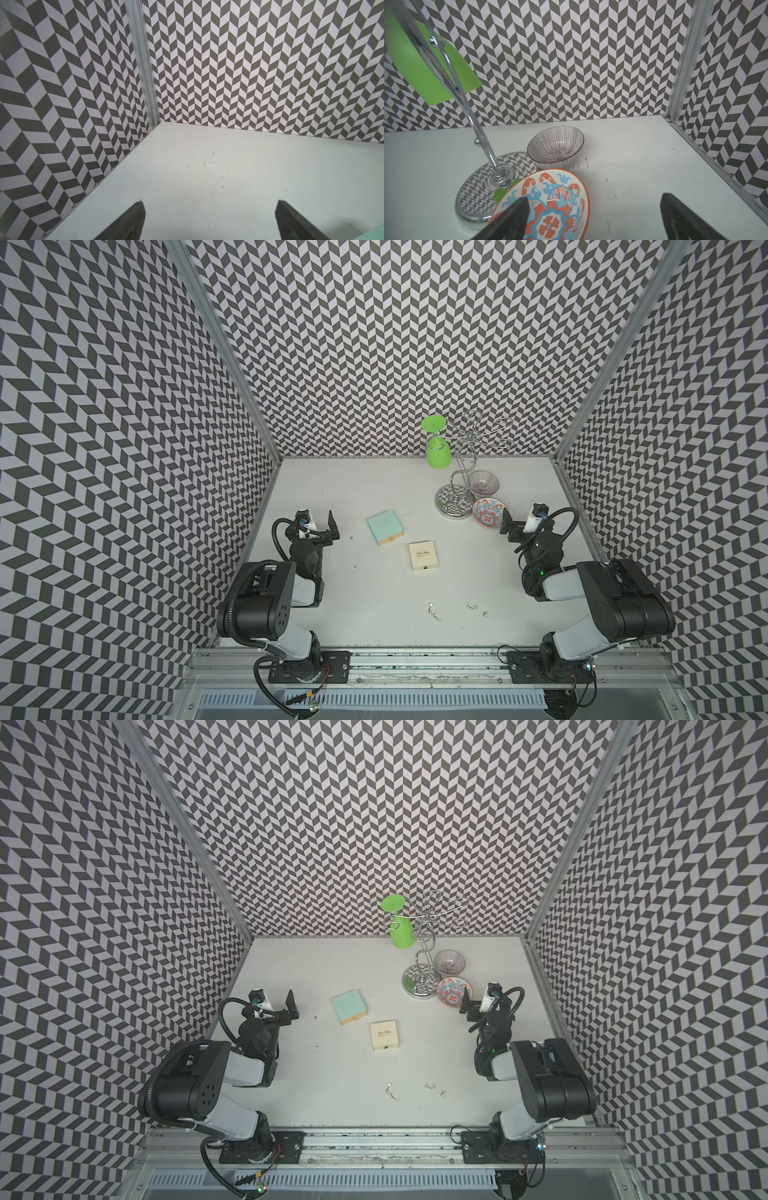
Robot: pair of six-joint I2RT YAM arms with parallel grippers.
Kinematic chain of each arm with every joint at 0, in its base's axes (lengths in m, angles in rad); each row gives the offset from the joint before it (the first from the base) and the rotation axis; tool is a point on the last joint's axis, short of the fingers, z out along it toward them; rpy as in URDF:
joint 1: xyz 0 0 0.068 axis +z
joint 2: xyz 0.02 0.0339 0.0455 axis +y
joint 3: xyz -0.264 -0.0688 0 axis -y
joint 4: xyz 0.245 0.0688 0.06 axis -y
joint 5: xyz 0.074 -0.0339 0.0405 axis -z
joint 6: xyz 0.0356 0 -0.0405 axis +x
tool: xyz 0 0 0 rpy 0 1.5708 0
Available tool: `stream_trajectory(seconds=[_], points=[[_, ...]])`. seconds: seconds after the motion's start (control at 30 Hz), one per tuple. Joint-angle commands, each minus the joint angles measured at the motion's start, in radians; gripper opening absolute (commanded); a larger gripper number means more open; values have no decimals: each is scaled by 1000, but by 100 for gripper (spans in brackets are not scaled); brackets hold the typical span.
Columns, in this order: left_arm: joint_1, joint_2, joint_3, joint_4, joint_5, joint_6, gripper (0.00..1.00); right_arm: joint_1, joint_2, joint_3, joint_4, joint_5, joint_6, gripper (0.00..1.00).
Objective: Take out the earrings from the drawer-style jewelry box
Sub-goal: Reset both arms
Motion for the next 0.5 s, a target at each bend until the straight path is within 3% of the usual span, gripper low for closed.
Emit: stream_trajectory(seconds=[0.0,0.47], points=[[-4,-12,1,-13,13,-13,100,-3,1,-20,83,15,7,99],[-27,2,31,-47,-18,9,100,-3,9,-34,125,13,4,99]])
